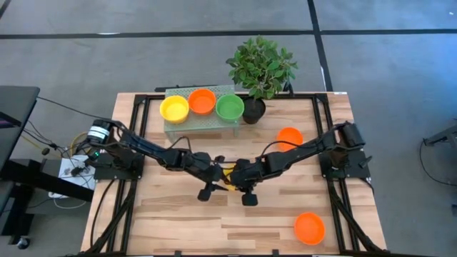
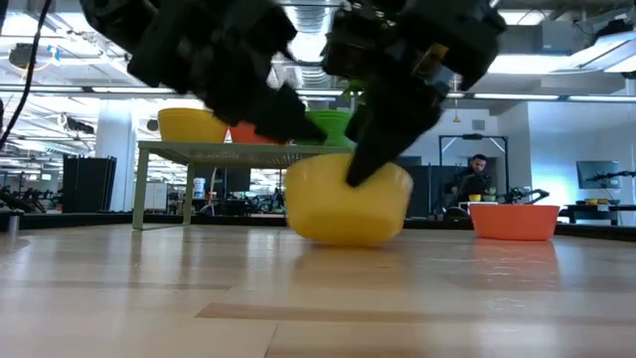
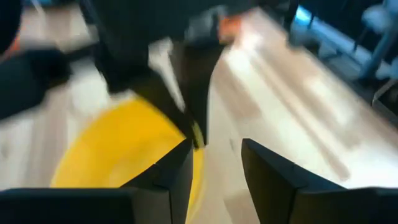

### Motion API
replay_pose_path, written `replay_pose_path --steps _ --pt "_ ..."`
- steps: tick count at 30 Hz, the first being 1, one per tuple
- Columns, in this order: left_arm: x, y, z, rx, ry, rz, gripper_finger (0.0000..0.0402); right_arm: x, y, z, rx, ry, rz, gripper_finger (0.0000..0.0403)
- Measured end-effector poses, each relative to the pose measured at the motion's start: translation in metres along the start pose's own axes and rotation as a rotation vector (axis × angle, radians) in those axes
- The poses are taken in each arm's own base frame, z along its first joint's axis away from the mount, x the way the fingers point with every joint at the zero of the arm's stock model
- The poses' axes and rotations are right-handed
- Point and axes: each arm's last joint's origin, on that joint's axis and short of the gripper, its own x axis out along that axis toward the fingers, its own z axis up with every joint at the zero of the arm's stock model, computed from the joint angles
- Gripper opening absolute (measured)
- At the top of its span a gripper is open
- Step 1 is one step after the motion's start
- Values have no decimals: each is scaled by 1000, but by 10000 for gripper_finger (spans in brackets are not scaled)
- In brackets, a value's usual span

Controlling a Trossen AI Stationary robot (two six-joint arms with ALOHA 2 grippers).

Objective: Pick & Place Mini bowls
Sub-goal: Stack the yellow bowl on top of the other yellow bowls on the shelf

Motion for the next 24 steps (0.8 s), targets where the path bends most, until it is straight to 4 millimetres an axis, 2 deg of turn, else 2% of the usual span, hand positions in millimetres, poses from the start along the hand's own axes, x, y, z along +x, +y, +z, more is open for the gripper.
replay_pose_path --steps 5,11,14,19,24 --pt "8 -2 -13 -17 71 13 128 -2 3 3 -26 -16 6 5" --pt "9 0 -17 -20 84 78 109 -5 8 3 -38 -25 15 6" --pt "8 -1 -16 -8 82 74 86 -5 8 3 -39 -25 10 7" --pt "8 -6 -17 16 88 56 17 -5 8 5 -42 -40 7 19" --pt "9 -12 -15 22 83 59 10 -6 8 9 -71 -82 -25 41"
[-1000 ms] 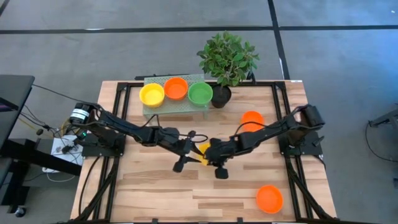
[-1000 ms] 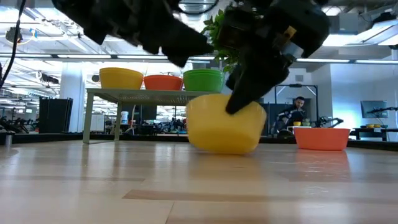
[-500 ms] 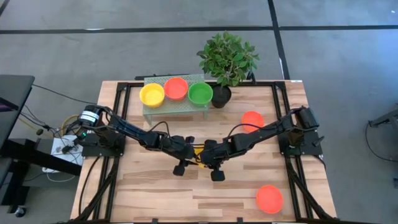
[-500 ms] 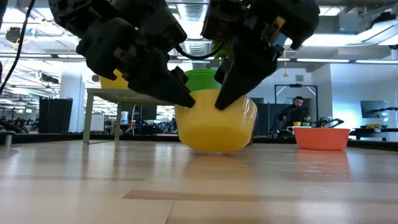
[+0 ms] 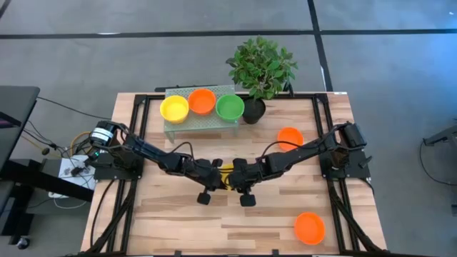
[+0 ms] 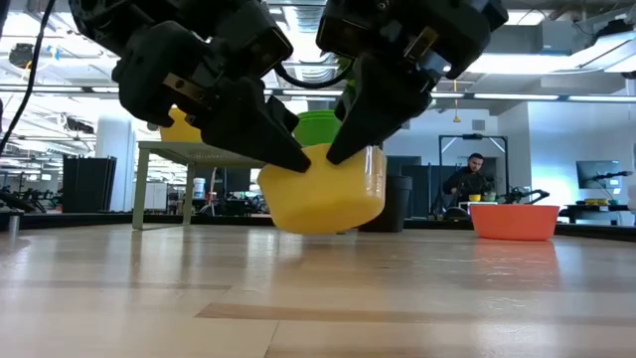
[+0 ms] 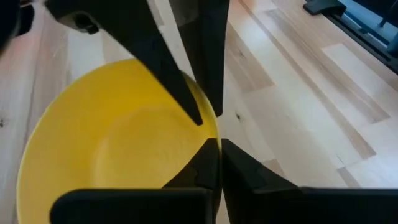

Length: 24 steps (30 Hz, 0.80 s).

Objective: Pick & Place Mini bowls
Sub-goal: Stack the yellow bowl on top of the other yellow bowls on the shelf

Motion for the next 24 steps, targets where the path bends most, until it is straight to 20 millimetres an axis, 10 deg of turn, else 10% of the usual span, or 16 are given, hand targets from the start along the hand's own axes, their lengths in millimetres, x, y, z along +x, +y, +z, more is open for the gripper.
replay_pose_path --steps 15,24 --pt "-9 -52 -6 -42 168 28 8 -15 28 -1 -73 5 15 64" --pt "-100 -63 61 48 148 277 9 -15 33 -6 -85 45 16 64"
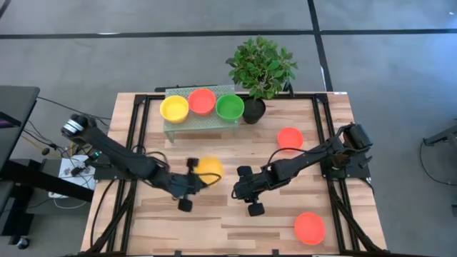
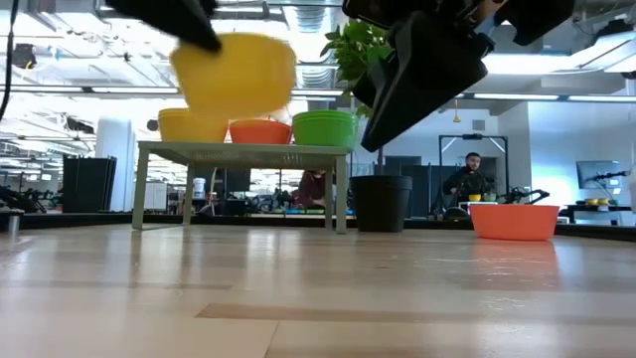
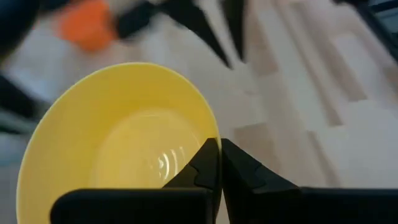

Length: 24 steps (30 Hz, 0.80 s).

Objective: Pick & Place Mini bowls
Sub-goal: Stack the yellow bowl on top of the other yellow bowls on the shelf

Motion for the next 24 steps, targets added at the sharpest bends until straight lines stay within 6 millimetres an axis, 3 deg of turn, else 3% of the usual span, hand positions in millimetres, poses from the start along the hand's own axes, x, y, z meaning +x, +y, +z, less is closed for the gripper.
replay_pose_path --steps 5,13,18,24 --pt "-56 38 18 -21 -7 209 9 0 -4 0 9 2 -7 64" --pt "-111 115 2 -153 -4 462 19 0 -9 -1 18 16 -15 64" --pt "-122 151 -17 -253 65 605 19 1 -9 -2 19 24 -14 64" --pt "-104 173 -47 -350 187 597 10 1 -9 -3 19 32 -14 64"
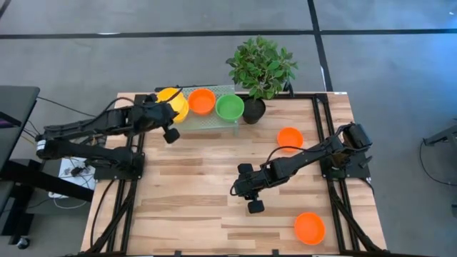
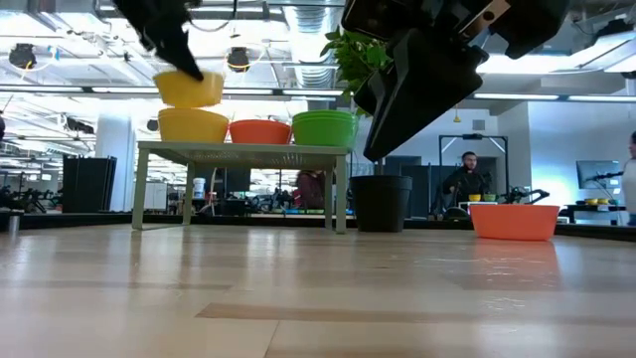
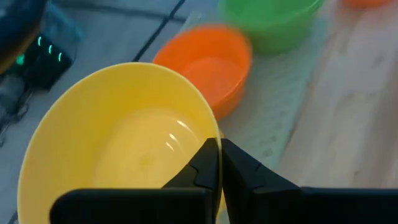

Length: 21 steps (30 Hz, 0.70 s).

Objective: Pick & Place Mini bowls
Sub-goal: Stack the yellow bowl on top of the other yellow bowls on the shelf

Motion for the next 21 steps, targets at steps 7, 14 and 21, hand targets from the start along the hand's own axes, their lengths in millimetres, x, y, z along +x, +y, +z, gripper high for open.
replay_pose_path --steps 7,14,21 --pt "21 5 -6 -25 84 18 9 0 0 0 0 -1 0 64" --pt "30 2 -5 -21 108 -7 19 0 0 0 0 -3 0 64" --pt "37 -1 -4 -18 115 -25 21 0 0 0 0 -4 0 64"
